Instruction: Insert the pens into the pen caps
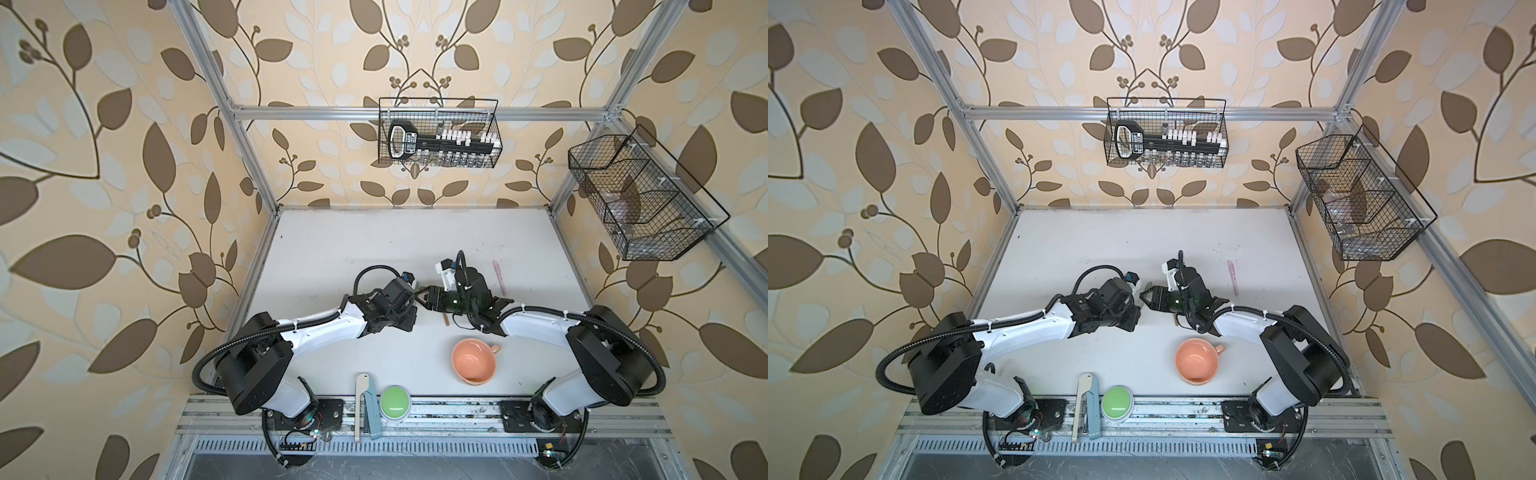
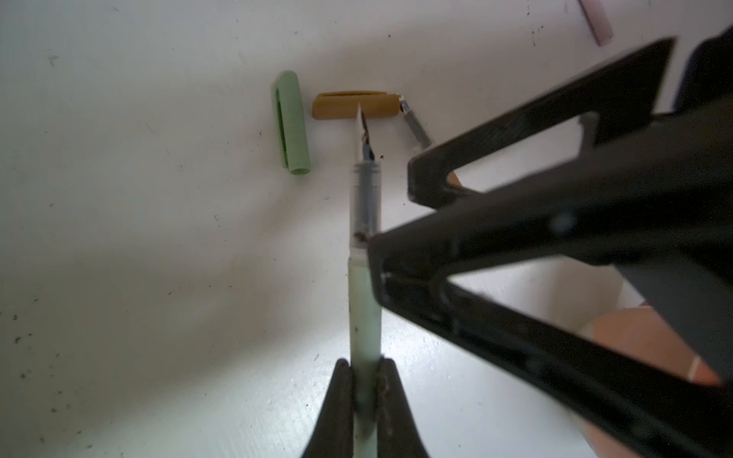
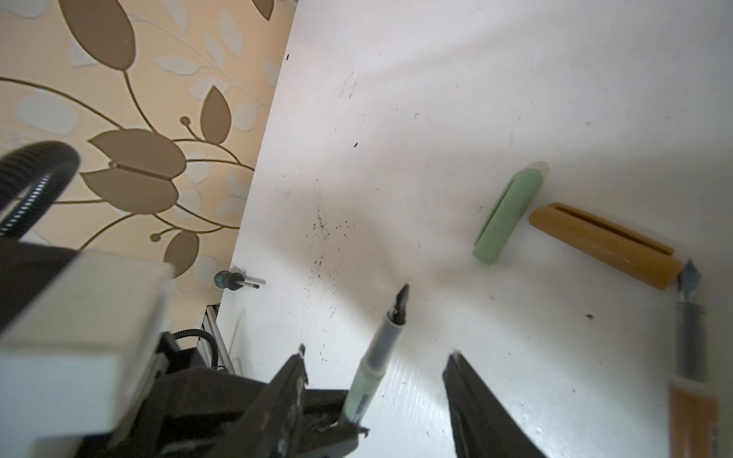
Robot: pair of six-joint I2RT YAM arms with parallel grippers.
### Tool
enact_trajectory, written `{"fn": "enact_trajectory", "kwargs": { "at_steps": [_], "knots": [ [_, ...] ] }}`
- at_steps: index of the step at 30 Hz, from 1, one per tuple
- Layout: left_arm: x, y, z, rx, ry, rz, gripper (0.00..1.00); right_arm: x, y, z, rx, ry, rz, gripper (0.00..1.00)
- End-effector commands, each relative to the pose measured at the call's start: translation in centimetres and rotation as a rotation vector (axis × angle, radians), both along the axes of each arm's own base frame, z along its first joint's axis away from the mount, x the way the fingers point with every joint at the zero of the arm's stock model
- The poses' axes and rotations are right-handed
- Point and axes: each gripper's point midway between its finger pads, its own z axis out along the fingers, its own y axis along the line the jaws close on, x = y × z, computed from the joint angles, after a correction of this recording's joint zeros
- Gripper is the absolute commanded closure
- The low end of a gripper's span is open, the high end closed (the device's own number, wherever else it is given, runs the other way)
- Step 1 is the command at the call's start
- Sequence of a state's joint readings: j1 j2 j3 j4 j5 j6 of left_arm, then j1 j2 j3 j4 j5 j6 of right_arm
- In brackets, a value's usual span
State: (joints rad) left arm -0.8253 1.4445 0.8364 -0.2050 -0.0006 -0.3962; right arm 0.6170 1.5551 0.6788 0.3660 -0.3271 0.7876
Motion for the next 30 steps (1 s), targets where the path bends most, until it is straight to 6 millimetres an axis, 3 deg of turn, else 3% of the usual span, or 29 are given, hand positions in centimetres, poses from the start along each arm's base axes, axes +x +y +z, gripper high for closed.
{"fn": "enact_trajectory", "kwargs": {
  "at_steps": [1,11,21,26,30],
  "knots": [
    [0.0,-0.3,2.0,-0.04,-0.045,-0.009,0.9,0.4,1.2,0.7,0.058,0.007,0.02,0.42],
    [-0.1,-0.3,2.4,-0.052,-0.05,-0.016,0.9,1.3,2.3,1.4,0.122,-0.011,0.02,0.47],
    [0.2,-0.5,3.1,-0.066,-0.078,-0.012,0.89,1.5,3.2,1.2,0.158,0.006,0.03,0.59],
    [0.5,-0.6,3.5,-0.069,-0.09,-0.01,0.85,1.7,3.1,1.4,0.157,0.004,0.027,0.79],
    [0.5,-0.7,4.0,-0.081,-0.09,-0.007,0.69,1.9,2.8,1.7,0.16,0.001,0.025,0.92]
  ]
}}
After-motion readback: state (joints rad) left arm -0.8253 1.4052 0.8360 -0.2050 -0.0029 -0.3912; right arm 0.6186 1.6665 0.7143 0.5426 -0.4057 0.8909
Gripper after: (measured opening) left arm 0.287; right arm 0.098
